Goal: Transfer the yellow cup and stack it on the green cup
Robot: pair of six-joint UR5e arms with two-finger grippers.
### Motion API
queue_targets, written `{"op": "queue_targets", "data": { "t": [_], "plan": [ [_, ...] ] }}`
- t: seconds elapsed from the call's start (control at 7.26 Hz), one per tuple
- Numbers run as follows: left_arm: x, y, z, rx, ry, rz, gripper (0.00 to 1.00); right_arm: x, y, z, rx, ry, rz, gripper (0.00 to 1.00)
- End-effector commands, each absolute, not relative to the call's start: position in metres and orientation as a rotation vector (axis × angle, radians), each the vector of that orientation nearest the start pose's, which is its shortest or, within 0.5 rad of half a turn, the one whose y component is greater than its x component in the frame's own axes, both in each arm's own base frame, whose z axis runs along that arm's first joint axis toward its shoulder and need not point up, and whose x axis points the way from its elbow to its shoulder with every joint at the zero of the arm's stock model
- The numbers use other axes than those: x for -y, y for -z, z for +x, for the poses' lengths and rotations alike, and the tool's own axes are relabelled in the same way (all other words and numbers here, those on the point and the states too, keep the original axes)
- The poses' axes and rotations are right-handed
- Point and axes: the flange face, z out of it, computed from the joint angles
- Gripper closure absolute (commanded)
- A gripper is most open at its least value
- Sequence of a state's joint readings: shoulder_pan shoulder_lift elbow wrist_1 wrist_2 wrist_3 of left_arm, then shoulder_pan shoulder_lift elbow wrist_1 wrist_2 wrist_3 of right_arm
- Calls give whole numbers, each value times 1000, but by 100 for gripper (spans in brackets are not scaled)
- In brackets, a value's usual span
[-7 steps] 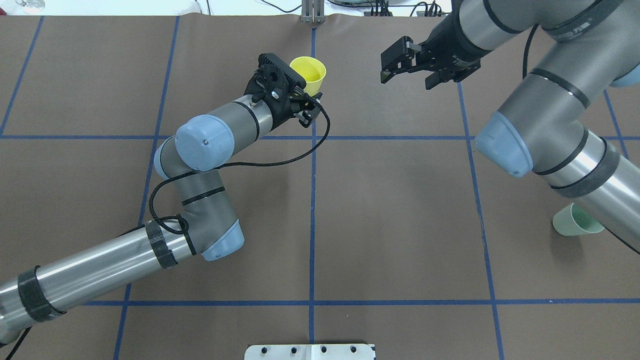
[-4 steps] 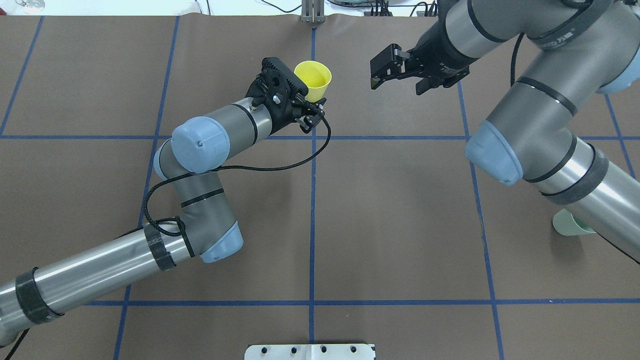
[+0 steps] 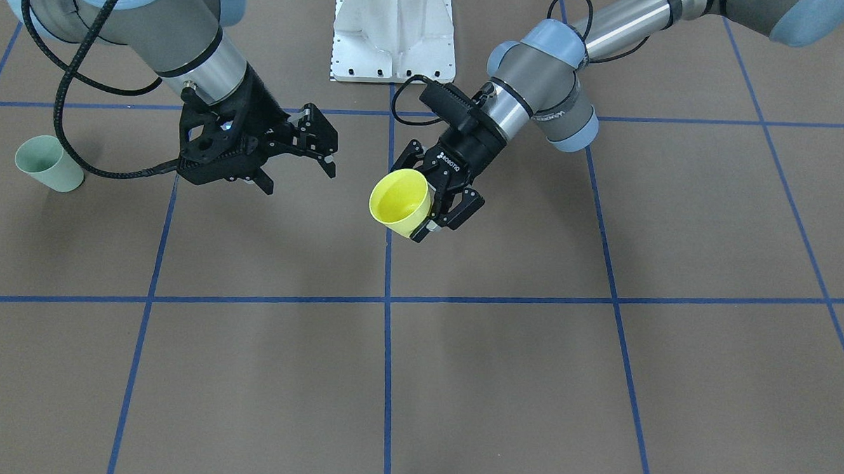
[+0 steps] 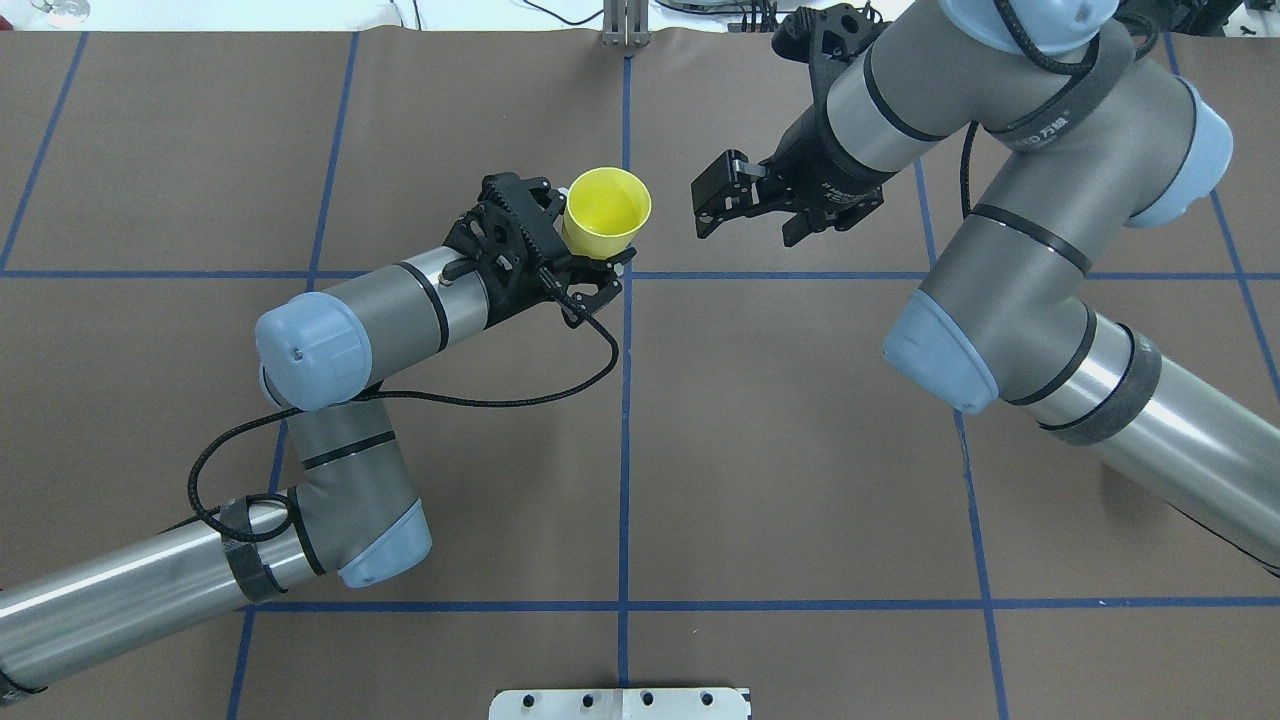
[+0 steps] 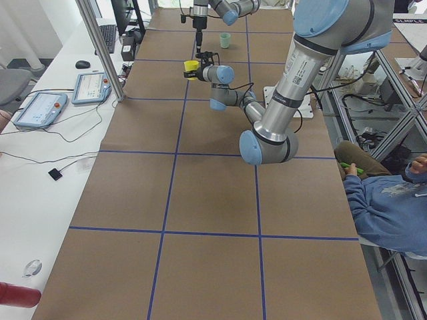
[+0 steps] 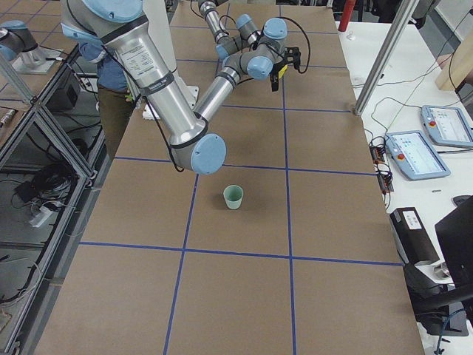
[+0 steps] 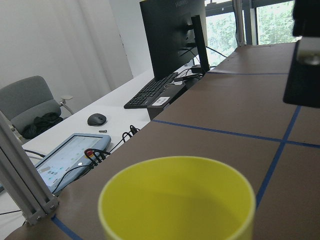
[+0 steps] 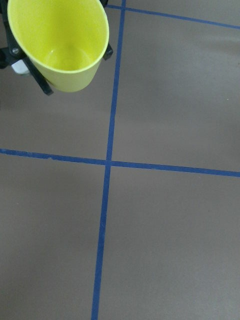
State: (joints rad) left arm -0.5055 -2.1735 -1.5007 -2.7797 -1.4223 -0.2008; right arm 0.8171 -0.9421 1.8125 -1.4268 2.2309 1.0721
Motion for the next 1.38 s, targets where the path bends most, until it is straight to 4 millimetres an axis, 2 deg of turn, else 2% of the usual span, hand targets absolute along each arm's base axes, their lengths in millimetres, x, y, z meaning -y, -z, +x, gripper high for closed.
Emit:
{"op": "queue_targets", "data": {
  "t": [0.0, 0.41, 0.55, 0.69, 0.83, 1.24],
  "plan": [
    [423, -188, 512, -1054, -651, 1403, 41, 499, -161, -375, 1163, 89, 71, 9],
    [413, -180, 516, -1079, -677, 1379, 37, 495, -159, -376, 1183, 114, 37, 9],
    [409, -173, 516, -1091, -676, 1386, 35, 487, -159, -387, 1183, 133, 22, 9],
    [406, -169, 517, -1101, -678, 1389, 34, 484, -160, -389, 1185, 141, 13, 10],
    [405, -171, 518, -1099, -679, 1387, 34, 480, -160, -394, 1186, 148, 4, 11],
    [399, -168, 522, -1112, -680, 1389, 34, 473, -166, -402, 1190, 166, -2, 25]
  ]
}}
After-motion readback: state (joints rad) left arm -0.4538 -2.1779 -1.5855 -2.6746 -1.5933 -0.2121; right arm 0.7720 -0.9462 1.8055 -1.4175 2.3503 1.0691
